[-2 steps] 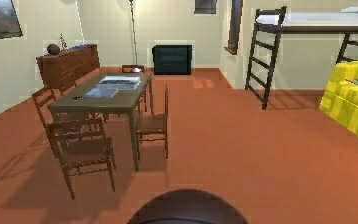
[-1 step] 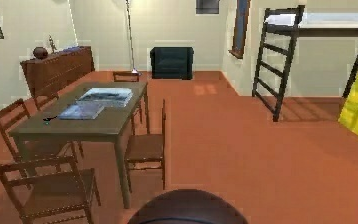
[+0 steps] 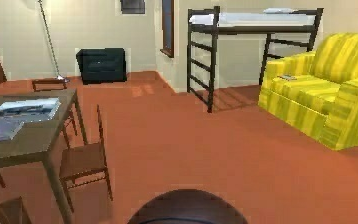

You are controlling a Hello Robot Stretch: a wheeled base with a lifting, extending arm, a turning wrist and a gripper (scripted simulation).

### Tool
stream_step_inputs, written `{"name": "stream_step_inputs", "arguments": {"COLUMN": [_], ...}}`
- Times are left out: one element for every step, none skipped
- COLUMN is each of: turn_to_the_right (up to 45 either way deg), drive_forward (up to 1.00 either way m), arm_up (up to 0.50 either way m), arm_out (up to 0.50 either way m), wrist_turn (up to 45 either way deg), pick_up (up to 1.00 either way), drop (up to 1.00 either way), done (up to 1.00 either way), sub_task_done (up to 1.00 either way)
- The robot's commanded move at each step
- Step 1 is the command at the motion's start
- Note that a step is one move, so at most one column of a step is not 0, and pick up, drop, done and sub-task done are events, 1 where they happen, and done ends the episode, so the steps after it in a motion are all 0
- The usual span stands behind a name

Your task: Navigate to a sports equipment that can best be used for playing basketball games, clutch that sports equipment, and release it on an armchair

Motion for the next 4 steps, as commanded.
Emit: {"name": "stream_step_inputs", "arguments": {"turn_to_the_right": [0.0, 6.0, 0.0, -21.0], "drive_forward": [1.00, 0.00, 0.30, 0.00], "arm_up": [0.00, 0.00, 0.00, 0.00], "arm_out": [0.00, 0.00, 0.00, 0.00], "wrist_turn": [0.0, 0.0, 0.0, 0.0], "pick_up": [0.00, 0.00, 0.00, 0.00], "drop": [0.00, 0.00, 0.00, 0.00], "done": [0.00, 0.00, 0.00, 0.00], "sub_task_done": [0.00, 0.00, 0.00, 0.00]}}
